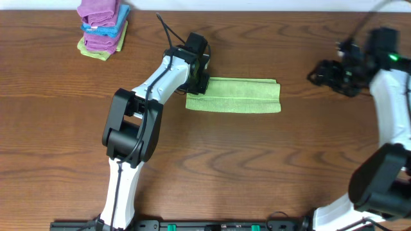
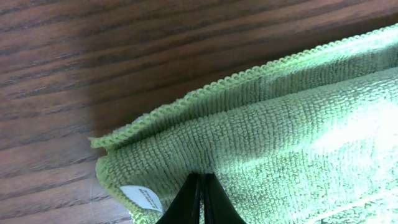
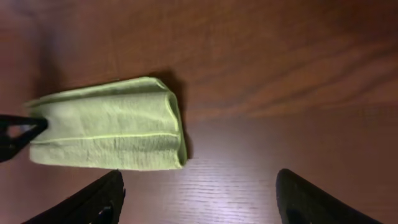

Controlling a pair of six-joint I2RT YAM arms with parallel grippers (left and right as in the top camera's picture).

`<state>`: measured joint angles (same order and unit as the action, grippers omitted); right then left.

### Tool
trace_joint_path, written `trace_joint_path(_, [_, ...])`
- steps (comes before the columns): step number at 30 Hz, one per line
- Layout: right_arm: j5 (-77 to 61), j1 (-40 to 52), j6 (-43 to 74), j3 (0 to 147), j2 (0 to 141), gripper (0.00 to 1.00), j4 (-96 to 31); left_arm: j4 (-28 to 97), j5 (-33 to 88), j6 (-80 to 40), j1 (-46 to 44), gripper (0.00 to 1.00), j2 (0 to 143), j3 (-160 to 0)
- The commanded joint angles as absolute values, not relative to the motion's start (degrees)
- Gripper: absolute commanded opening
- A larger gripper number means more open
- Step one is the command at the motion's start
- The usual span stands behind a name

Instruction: Fold the cloth

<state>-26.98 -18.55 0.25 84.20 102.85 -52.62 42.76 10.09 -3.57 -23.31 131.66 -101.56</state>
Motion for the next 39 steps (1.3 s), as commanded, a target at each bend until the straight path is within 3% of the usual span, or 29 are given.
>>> trace_joint_path(1, [-43.44, -20.16, -4.40, 79.92, 107.26, 0.76, -50.89, 43.72, 9.04, -4.80, -23.31, 0.06, 133.51, -99.79])
trace_joint_path(9, [-49.15, -16.08, -5.15, 79.70, 119.59, 0.75, -48.05, 43.68, 9.04, -4.93, -23.31, 0.06, 133.51, -99.79])
trace_joint_path(21, [-49.10, -15.40, 0.40, 79.70, 123.68, 0.76, -39.22, 43.46, 9.06, -4.69, -23.29, 0.06, 133.51, -99.79])
trace_joint_path(39, [-47.83, -9.78, 2.79, 79.70, 131.39, 0.72, -36.16, 42.98, 10.55, -4.49, -23.29, 0.06, 133.51, -99.79])
